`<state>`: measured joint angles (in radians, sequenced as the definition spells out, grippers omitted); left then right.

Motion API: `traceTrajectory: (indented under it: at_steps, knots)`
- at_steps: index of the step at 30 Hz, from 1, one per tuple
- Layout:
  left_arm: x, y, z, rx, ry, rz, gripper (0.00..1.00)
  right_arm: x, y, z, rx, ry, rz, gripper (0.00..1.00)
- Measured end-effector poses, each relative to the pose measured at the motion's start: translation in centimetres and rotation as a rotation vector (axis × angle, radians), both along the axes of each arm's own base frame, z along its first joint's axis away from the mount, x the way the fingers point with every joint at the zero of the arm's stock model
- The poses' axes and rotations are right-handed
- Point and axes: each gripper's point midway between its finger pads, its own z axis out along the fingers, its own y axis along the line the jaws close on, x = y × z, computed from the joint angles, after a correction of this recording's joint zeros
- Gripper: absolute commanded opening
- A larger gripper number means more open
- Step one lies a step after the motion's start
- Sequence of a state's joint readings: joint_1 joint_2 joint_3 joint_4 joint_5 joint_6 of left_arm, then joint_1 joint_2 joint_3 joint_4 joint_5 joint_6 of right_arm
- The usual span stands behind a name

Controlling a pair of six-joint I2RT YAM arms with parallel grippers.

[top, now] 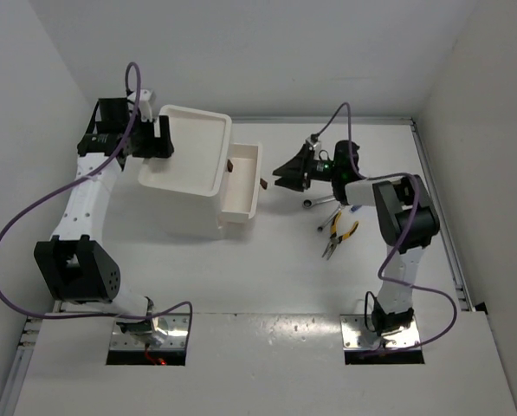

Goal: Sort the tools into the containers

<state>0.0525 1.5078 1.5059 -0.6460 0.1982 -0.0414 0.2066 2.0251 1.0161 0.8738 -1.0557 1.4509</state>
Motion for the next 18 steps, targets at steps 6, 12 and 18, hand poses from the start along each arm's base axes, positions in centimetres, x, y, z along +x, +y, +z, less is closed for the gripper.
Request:
traceTrajectory:
  at_steps: [6, 12, 18]
  knots:
    - [0.4, -0.1, 2.9, 0.003, -0.054, -0.008, 0.89, 1.9, -2.8, 0.2, -0.233, -0.14, -0.027, 0.61]
    - [0.4, 0.0, 9.7, 0.017, -0.216, -0.003, 1.0, 2.0, -8.7, 0.1, -0.587, -0.267, -0.069, 0.64]
    - [-3.1, 1.0, 15.6, 0.048, -0.368, 0.06, 1.0, -1.0, -15.0, -2.1, -0.909, -0.197, -0.059, 0.64]
